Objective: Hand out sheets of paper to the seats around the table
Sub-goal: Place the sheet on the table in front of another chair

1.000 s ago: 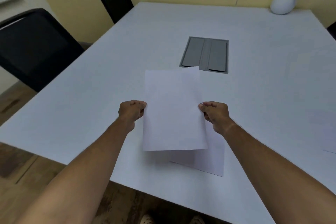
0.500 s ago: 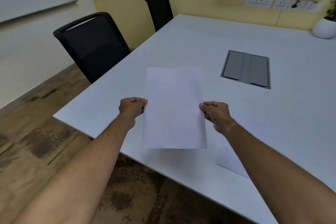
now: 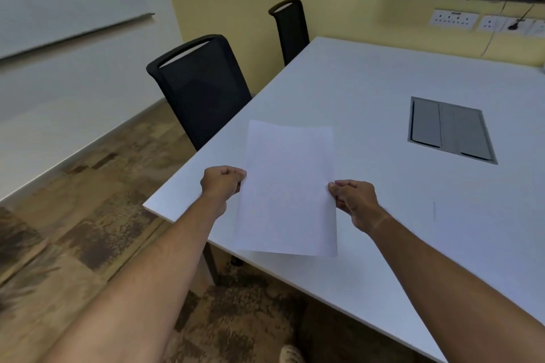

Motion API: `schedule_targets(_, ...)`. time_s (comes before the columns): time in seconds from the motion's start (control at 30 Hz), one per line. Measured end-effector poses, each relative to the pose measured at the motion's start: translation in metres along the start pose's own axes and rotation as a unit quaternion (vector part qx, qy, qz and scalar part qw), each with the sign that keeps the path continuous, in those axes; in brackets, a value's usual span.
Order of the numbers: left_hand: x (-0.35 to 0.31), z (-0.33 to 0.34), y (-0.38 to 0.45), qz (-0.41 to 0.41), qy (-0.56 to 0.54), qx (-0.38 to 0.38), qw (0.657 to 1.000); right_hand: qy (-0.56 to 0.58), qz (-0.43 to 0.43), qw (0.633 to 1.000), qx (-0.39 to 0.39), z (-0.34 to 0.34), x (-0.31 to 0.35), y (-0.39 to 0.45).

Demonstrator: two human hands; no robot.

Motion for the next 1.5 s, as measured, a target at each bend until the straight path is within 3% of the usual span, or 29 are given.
schedule_targets(0.37,-0.048,-0.016,0.124,0.003,0.044,0.002,0.999,0.021,0.032,0.999,0.003,0.092,-0.016,0.087)
schedule_targets(0.67,-0.105,-0.017,0.21,0.024,0.13,0.055,0.99,0.051,0.078,0.995,-0.024,0.135,-0.017,0.146)
schedule_targets(1.2,-0.198,0.009,0.32,-0.008,0.167,0.228,0.959,0.073,0.066,0.988,-0.118,0.194,-0.002,0.189)
schedule_targets(1.5,-0.204,0.005,0.348,-0.085,0.171,0.36,0.913,0.164,0.037,0.959,-0.23,0.193,0.002,0.192)
Point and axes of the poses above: each hand's wrist, its own y-axis towards the middle knuckle, its own z-axis out of the palm, x = y × z, the point moved 2 cm from there along y, towards the middle knuckle, and after that the axes turned 15 degrees about -z, right-handed, at the moved point
